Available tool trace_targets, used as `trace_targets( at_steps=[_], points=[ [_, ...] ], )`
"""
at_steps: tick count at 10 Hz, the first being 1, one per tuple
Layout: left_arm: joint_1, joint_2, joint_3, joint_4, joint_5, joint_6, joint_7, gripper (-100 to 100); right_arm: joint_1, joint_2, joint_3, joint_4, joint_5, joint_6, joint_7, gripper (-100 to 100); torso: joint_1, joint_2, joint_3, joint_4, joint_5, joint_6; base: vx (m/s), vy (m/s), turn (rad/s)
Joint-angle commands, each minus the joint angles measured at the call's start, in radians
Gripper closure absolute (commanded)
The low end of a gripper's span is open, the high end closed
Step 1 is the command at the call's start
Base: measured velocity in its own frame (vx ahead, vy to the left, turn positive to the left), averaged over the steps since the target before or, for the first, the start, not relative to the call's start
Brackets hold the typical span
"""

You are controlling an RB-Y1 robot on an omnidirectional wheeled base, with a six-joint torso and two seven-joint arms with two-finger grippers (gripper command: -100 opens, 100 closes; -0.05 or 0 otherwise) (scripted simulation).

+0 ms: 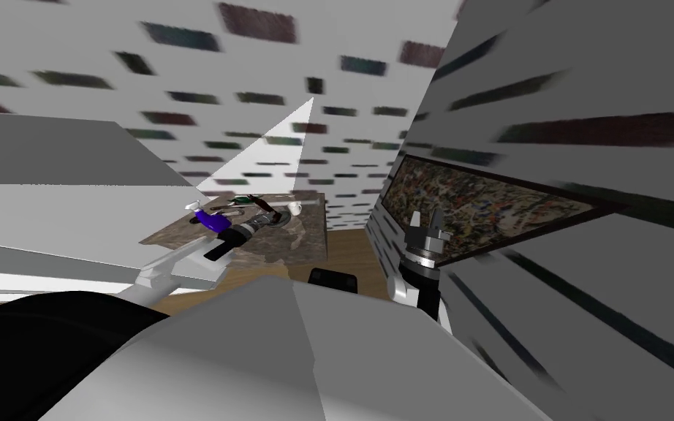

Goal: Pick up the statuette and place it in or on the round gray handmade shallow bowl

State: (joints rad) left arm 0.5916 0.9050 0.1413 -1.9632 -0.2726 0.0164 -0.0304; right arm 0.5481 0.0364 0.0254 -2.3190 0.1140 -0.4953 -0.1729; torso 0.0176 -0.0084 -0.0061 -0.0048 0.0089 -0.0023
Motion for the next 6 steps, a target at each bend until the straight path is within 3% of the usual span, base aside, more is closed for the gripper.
trace_targets(
  at_steps=[1,3,4,5,6],
  points=[
    [-0.006,0.033,0.014,-0.005,-0.008,0.007,0.025,100,0.0,0.0,0.0,0.0,0.0,0.0,0.0,0,0.0,0.0,0.0,0.0,0.0,0.0,0.091,0.138,-0.061],
    [-0.012,0.067,0.029,-0.015,-0.024,0.017,0.051,100,0.0,0.0,0.0,0.0,0.0,0.0,0.0,0,-0.002,-0.001,0.0,0.0,-0.001,0.0,0.123,0.158,-0.07],
    [-0.016,0.058,0.02,-0.012,-0.02,0.017,0.043,100,0.0,0.0,0.0,0.0,0.0,0.0,0.0,0,-0.001,0.0,0.0,0.0,-0.001,0.0,0.04,0.08,-0.027],
    [-0.016,0.06,0.023,-0.014,-0.021,0.02,0.046,-100,0.0,0.0,0.0,0.0,0.0,0.0,0.0,0,-0.006,0.004,0.002,0.0,-0.001,-0.001,0.01,0.016,-0.001],
    [-0.017,0.06,0.023,-0.013,-0.021,0.02,0.046,-100,0.0,0.0,0.0,0.0,0.0,0.0,0.0,0,-0.01,0.007,0.004,0.001,-0.002,-0.001,0.005,0.007,-0.001]
  ],
)
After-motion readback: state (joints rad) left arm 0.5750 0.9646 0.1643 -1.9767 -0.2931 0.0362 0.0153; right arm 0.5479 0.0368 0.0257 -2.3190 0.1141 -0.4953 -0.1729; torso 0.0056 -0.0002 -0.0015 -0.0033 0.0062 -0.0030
